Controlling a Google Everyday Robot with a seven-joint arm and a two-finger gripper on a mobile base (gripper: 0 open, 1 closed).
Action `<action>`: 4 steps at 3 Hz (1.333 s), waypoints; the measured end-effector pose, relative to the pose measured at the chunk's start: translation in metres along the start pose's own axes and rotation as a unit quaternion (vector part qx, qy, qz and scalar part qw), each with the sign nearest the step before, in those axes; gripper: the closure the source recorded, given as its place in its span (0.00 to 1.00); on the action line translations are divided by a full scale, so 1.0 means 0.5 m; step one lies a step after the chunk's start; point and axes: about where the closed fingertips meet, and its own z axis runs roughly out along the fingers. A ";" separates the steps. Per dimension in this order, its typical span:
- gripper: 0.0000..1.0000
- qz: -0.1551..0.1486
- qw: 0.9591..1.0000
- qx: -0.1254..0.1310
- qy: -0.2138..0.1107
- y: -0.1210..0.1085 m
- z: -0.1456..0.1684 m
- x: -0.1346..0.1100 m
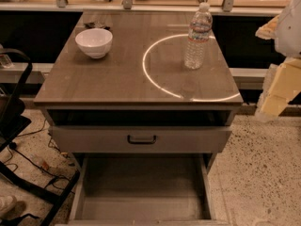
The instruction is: Place water bottle into white bowl
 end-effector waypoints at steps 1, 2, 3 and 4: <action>0.00 0.000 1.000 0.000 0.000 0.000 0.000 0.000; 0.00 0.007 1.000 0.010 -0.015 -0.012 0.000 -0.004; 0.00 0.051 0.995 0.041 -0.071 -0.063 0.010 -0.001; 0.00 0.122 0.970 0.085 -0.192 -0.152 0.052 0.045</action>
Offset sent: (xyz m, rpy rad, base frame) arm 0.0081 0.0007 -0.0005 0.0349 -0.0196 -0.0050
